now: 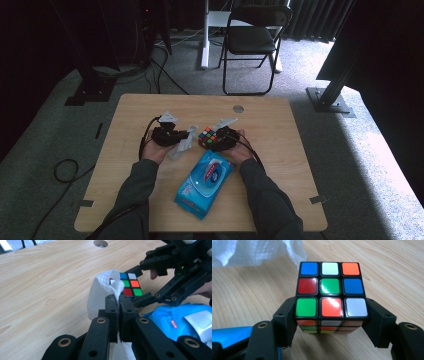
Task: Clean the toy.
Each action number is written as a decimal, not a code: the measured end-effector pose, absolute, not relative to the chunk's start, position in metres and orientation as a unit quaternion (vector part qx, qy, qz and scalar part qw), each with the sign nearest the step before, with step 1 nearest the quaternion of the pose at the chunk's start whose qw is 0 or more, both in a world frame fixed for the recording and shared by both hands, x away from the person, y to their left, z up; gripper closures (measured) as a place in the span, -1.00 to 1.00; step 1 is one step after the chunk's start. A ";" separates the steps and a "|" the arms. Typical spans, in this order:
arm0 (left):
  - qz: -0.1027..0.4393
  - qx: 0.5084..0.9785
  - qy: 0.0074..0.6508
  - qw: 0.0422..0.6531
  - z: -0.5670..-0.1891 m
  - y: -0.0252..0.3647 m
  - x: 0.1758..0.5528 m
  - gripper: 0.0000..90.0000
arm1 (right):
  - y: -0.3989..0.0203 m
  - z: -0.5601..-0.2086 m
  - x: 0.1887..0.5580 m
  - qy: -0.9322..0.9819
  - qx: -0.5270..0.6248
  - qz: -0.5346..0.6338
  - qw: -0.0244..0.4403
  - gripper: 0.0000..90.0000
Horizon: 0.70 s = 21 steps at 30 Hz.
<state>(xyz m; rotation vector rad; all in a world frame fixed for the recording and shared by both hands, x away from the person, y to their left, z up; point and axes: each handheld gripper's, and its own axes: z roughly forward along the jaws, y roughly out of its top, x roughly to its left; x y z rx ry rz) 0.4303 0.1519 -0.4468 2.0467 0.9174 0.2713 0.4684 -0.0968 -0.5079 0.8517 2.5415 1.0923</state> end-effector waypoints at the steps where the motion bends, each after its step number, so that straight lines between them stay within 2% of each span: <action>1: 0.108 0.818 0.367 0.430 -0.446 0.151 0.430 0.94 | -0.097 -0.508 0.468 0.872 0.292 0.374 0.122 -0.24; 21: 0.108 0.812 0.346 0.457 -0.434 0.126 0.437 0.94 | -0.105 -0.495 0.466 0.863 0.292 0.396 0.118 -0.24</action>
